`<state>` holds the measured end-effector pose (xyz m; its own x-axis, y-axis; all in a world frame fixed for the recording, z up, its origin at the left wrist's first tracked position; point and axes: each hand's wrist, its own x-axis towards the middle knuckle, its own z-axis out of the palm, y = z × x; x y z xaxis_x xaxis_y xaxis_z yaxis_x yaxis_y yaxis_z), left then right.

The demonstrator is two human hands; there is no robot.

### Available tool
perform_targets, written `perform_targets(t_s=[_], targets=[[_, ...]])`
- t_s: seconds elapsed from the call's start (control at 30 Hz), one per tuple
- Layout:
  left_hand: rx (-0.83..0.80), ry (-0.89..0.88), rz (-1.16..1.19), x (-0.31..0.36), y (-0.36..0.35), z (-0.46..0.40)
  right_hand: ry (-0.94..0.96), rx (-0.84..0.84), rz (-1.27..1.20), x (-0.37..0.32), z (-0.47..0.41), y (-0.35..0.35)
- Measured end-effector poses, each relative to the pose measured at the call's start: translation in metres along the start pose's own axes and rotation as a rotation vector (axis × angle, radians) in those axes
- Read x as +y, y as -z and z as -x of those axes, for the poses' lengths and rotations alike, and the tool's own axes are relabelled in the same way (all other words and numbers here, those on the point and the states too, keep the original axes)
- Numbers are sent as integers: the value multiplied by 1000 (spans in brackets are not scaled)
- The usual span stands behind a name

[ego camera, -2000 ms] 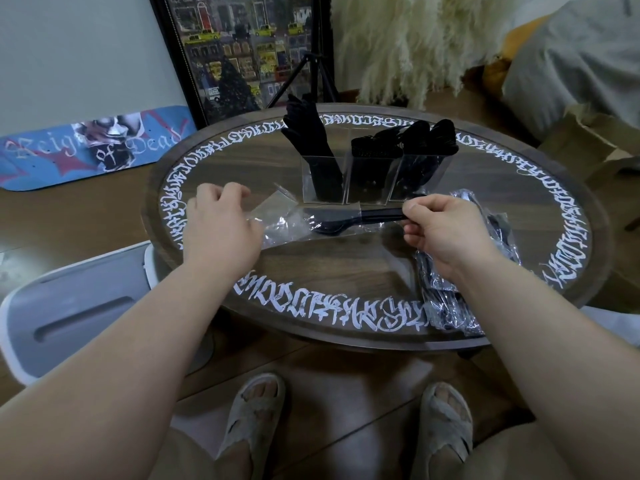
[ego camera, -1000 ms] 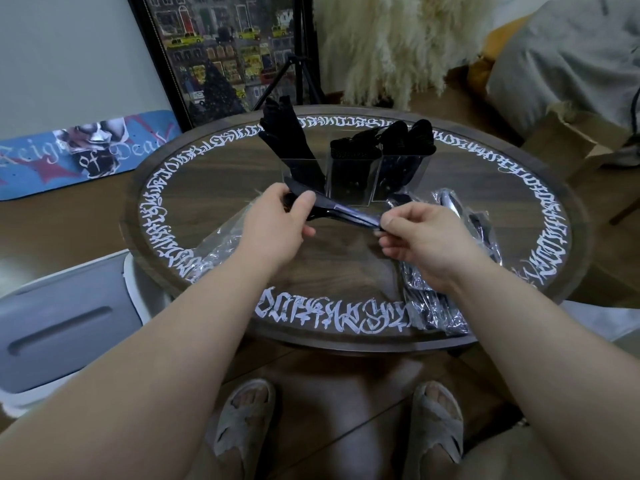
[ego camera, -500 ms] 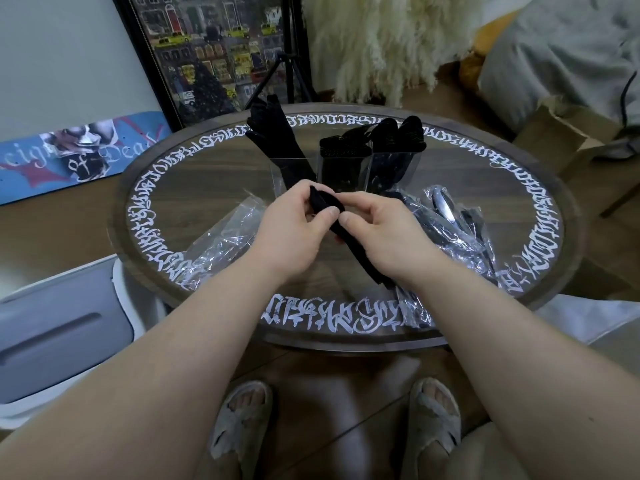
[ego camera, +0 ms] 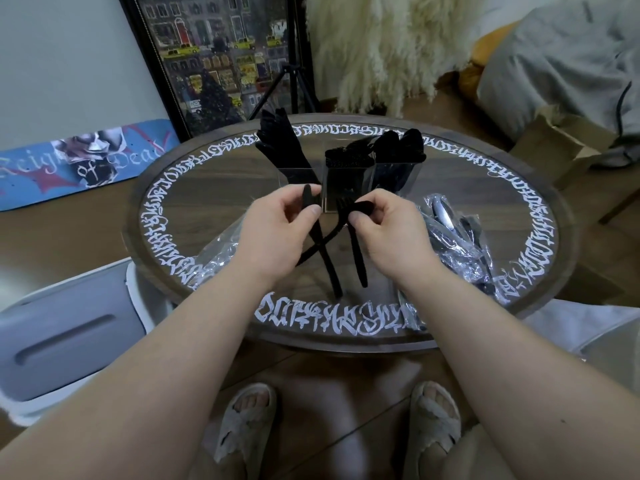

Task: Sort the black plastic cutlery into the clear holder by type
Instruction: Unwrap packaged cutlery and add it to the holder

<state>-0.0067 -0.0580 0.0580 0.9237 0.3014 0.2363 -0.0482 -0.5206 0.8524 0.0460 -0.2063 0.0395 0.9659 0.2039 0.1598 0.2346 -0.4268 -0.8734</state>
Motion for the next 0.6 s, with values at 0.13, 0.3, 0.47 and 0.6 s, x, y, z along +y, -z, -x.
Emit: perform_targets(t_s=[0.13,0.3,0.47,0.6], targets=[[191,-47,-19,8,18,-2,-5,97,-39,-11,0,17],[269,-193,-81,36,45,-23,36,258,-34,-31,-9,33],[314,-303,-196,57,63,-63,55,273,-2,-45,-20,45],[260,-332,-429,55,58,-81,53,280,-25,-47,-31,52]])
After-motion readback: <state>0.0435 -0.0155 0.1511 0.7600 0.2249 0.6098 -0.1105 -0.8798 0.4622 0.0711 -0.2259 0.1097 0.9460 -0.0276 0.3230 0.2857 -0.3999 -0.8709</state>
